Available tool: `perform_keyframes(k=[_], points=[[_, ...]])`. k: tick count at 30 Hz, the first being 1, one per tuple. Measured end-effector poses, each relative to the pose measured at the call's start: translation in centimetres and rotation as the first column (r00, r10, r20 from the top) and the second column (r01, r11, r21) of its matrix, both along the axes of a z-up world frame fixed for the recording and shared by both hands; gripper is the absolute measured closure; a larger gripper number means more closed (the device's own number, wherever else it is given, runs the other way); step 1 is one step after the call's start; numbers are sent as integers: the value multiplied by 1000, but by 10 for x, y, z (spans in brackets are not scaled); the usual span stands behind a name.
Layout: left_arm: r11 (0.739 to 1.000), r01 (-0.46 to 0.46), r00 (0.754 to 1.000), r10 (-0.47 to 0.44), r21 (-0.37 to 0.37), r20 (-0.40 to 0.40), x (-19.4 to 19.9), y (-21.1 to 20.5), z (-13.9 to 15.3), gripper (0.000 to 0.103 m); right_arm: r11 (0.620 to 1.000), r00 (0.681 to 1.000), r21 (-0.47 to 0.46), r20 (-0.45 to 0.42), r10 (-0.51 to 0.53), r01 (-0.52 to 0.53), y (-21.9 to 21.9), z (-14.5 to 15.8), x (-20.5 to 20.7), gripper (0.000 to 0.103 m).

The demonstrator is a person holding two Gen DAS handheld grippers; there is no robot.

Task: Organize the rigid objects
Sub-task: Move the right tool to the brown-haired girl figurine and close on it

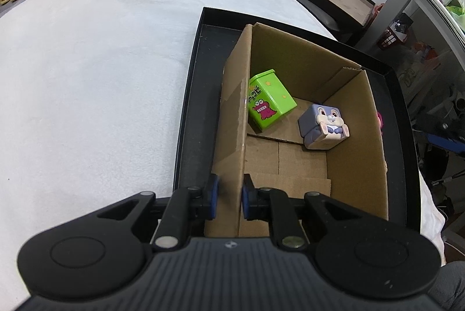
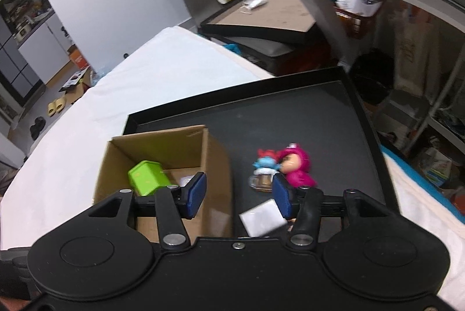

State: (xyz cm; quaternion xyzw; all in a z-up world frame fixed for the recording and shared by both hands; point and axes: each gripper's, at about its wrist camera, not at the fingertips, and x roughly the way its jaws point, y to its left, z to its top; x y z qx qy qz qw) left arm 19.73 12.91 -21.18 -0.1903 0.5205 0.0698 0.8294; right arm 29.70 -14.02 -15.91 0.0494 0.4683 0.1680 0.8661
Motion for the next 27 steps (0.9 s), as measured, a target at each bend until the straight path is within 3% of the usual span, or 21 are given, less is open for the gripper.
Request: perform_keyframes(k=[18, 27], points=[[1000, -3, 1000, 3, 19, 11, 0, -2, 6, 89, 996, 996, -7, -17, -93, 93, -59, -10, -6, 47], [1000, -4, 1000, 3, 19, 9, 0, -2, 6, 89, 994, 993, -19, -47, -107, 106, -67, -28, -2, 47]])
